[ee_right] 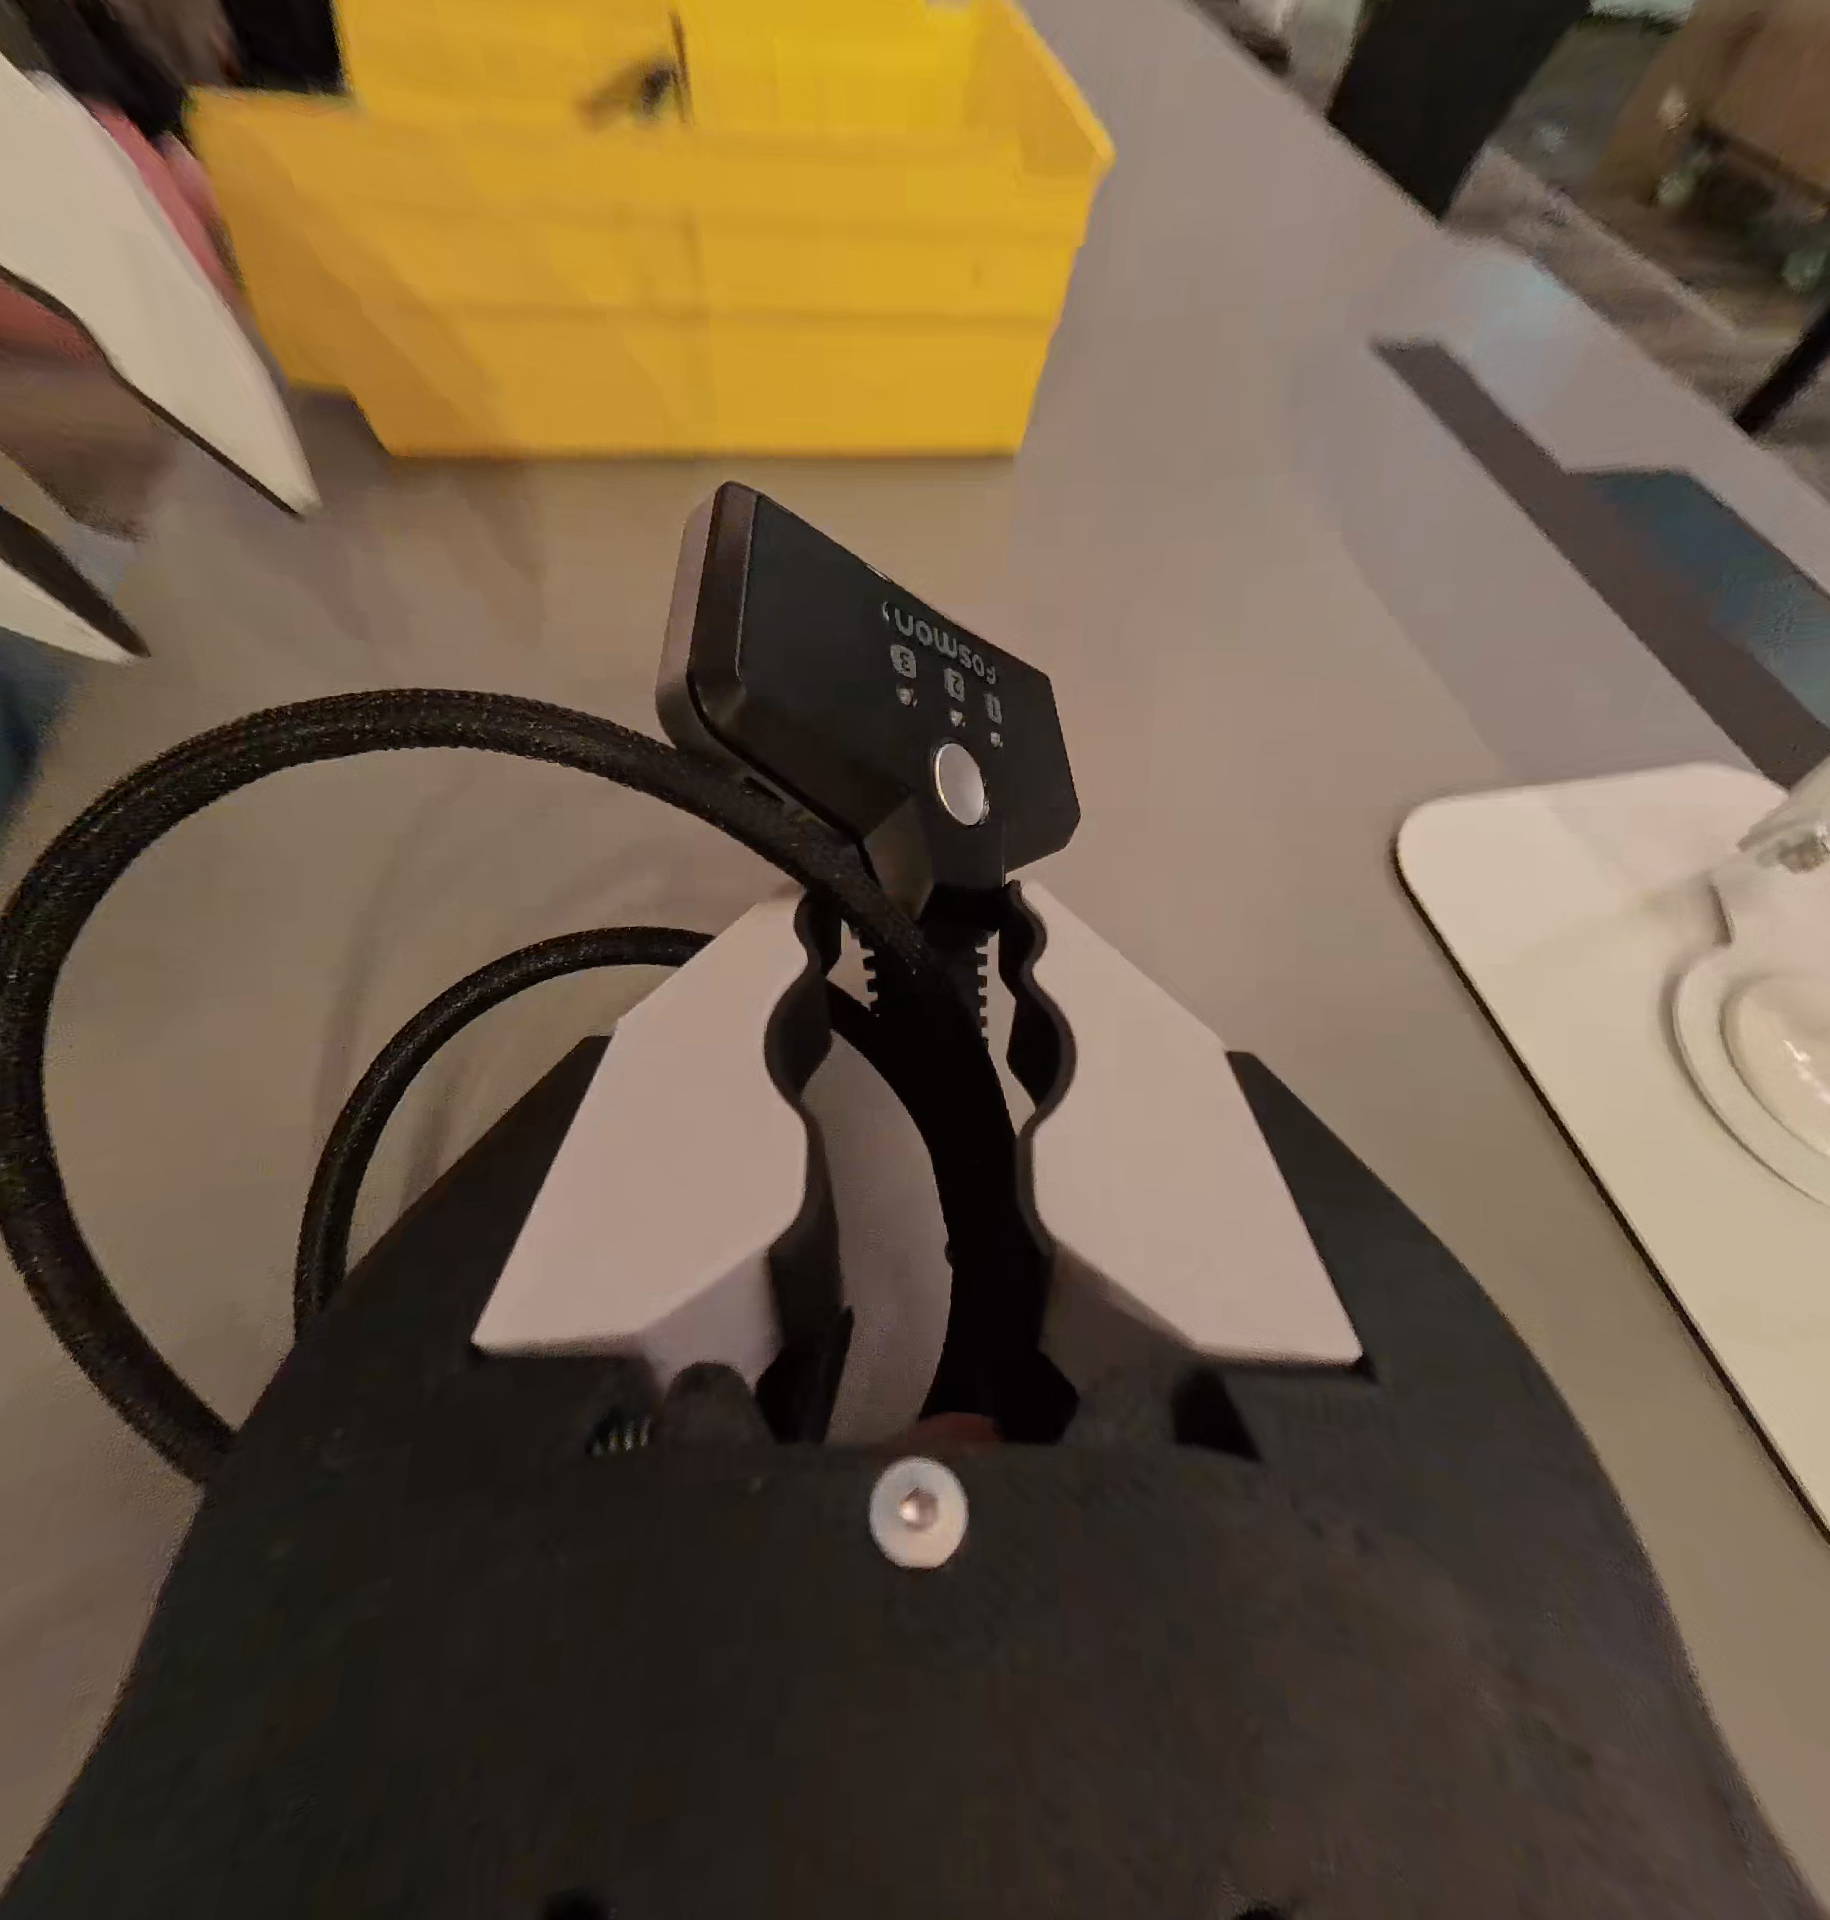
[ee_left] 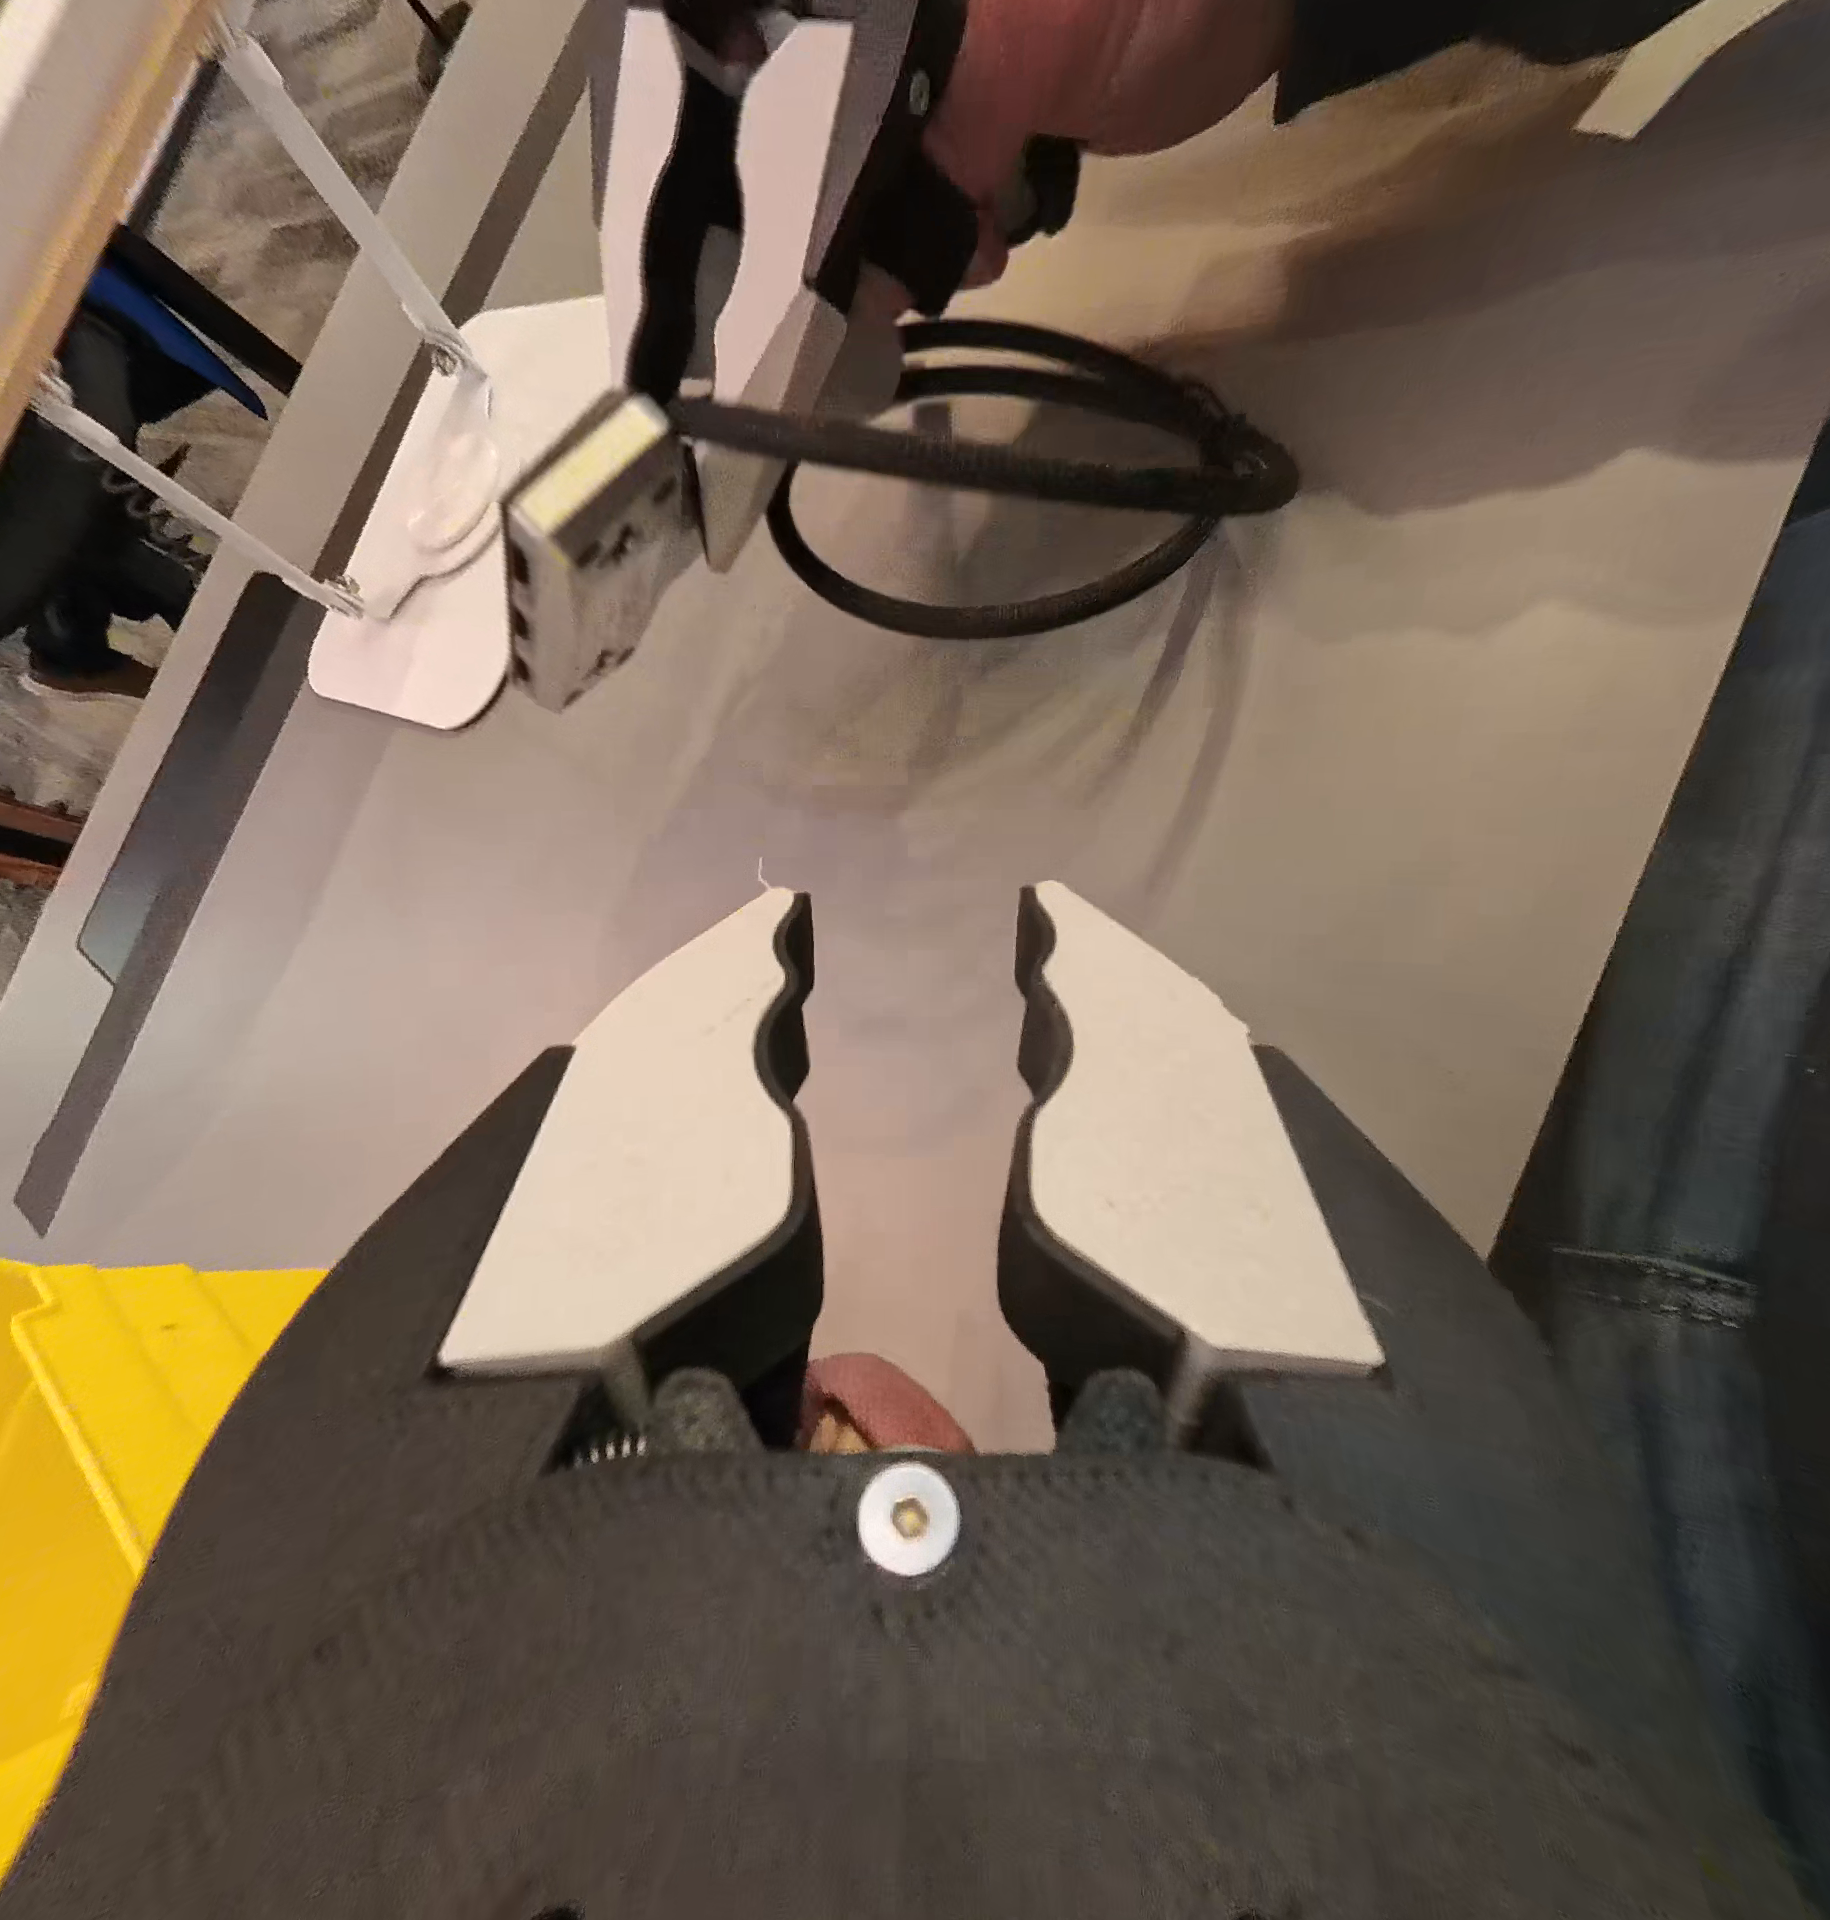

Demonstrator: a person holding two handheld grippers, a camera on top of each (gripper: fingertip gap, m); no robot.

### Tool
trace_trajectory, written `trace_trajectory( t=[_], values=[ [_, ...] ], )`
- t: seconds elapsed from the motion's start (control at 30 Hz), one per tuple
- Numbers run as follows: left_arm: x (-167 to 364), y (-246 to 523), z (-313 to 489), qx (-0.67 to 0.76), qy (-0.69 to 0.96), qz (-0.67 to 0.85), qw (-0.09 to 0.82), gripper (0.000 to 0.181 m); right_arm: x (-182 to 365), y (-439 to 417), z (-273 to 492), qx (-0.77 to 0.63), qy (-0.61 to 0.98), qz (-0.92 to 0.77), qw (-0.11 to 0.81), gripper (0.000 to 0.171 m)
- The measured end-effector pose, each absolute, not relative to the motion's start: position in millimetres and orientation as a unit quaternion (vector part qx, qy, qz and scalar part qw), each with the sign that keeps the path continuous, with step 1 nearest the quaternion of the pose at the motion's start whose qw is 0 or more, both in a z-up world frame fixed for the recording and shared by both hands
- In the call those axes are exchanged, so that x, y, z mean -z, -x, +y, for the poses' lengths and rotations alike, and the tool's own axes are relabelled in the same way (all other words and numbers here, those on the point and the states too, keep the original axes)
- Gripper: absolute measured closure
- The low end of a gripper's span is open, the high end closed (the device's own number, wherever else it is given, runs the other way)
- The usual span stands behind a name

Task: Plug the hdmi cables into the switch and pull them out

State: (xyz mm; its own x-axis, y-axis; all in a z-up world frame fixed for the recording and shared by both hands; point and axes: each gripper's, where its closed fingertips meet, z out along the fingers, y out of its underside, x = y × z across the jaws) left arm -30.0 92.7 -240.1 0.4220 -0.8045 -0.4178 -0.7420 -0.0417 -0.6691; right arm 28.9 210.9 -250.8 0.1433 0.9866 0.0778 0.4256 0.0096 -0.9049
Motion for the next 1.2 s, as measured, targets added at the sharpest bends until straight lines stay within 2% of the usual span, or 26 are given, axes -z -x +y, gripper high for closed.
trace_trajectory(
  t=[0.1, 0.33, 0.43, 0.67, 0.8, 0.97, 1.1, 1.2],
  values=[
    [236, 30, 92, 0.035, 0.717, 0.534, 0.447, 0.145, 230, -32, 202, -0.374, 0.594, -0.556, 0.446, 0.142],
    [239, 35, 96, 0.028, 0.716, 0.535, 0.447, 0.145, 209, -37, 192, -0.388, 0.561, -0.566, 0.463, 0.143],
    [236, 34, 96, 0.029, 0.711, 0.537, 0.454, 0.144, 209, -40, 193, -0.362, 0.563, -0.580, 0.464, 0.143],
    [224, 43, 91, 0.022, 0.677, 0.563, 0.474, 0.141, 238, -54, 211, -0.205, 0.609, -0.631, 0.434, 0.143],
    [202, 91, 89, -0.002, 0.645, 0.594, 0.481, 0.140, 261, -63, 216, -0.137, 0.623, -0.659, 0.398, 0.142],
    [173, 199, 104, -0.069, 0.718, 0.514, 0.463, 0.140, 283, -69, 218, -0.103, 0.635, -0.669, 0.372, 0.142],
    [204, 268, 99, -0.100, 0.784, 0.486, 0.372, 0.137, 291, -72, 221, -0.098, 0.645, -0.666, 0.361, 0.142],
    [236, 289, 93, -0.080, 0.808, 0.494, 0.310, 0.139, 297, -76, 222, -0.088, 0.650, -0.670, 0.348, 0.142]
  ],
)
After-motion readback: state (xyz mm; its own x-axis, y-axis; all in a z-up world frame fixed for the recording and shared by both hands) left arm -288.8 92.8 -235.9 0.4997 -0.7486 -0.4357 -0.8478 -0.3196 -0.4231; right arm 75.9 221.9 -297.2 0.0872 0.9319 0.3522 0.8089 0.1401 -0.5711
